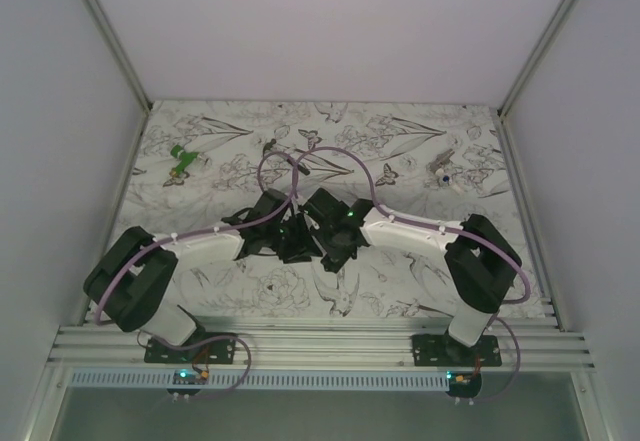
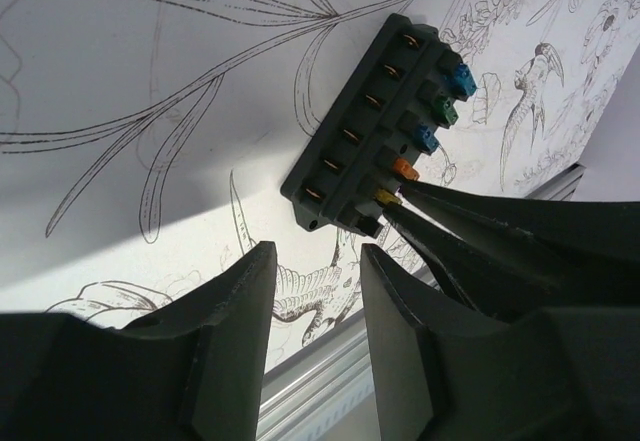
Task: Snap on the fuse box
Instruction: Install the fuse at the fuse box base.
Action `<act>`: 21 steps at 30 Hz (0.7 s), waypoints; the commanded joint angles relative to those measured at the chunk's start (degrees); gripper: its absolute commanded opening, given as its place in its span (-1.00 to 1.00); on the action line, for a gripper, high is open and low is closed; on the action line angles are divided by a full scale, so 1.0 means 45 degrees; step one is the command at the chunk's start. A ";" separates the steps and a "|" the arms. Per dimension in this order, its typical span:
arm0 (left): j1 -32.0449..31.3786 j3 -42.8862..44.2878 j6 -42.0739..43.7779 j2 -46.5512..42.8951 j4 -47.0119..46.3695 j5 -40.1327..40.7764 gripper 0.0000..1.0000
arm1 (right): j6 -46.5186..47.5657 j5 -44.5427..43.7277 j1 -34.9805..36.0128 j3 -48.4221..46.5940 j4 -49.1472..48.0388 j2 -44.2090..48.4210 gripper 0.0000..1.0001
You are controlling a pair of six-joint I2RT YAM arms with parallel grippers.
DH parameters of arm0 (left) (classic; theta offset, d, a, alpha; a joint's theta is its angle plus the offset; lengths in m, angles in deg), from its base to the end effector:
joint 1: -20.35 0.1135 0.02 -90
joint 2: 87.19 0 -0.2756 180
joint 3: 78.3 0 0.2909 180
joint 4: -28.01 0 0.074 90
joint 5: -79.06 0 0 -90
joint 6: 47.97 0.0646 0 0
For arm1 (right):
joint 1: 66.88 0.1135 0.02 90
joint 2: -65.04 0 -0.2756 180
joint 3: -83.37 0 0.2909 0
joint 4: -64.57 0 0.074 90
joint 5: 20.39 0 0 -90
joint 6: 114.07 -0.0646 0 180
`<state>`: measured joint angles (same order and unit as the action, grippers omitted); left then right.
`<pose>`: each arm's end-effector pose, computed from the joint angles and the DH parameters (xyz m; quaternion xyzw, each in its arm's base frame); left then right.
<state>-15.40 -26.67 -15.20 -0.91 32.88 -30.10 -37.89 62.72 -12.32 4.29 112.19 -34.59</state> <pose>0.2681 -0.2191 0.1372 -0.0965 0.8895 -0.4086 0.1803 0.2324 0.3131 0.1549 -0.3305 0.9228 0.0574 0.1895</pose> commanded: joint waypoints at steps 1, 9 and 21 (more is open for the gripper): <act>-0.0210 0.0388 0.0033 0.0388 0.0279 -0.0047 -0.15 | 0.0321 0.0289 0.0045 -0.0089 -0.0341 -0.0355 -0.66; -0.0247 0.0518 0.0035 0.0728 0.0254 -0.0100 -0.17 | 0.0260 0.0512 -0.0013 -0.0176 0.0018 -0.0649 -0.95; -0.0441 0.0824 -0.0004 0.1469 0.0185 -0.0167 -0.28 | -0.0005 0.1420 -0.0693 0.0455 0.0020 -0.1123 -1.00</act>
<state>-16.69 -24.11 -15.20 3.76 32.60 -30.12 -37.83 67.46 -14.33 3.43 112.28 -35.71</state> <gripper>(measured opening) 0.372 0.008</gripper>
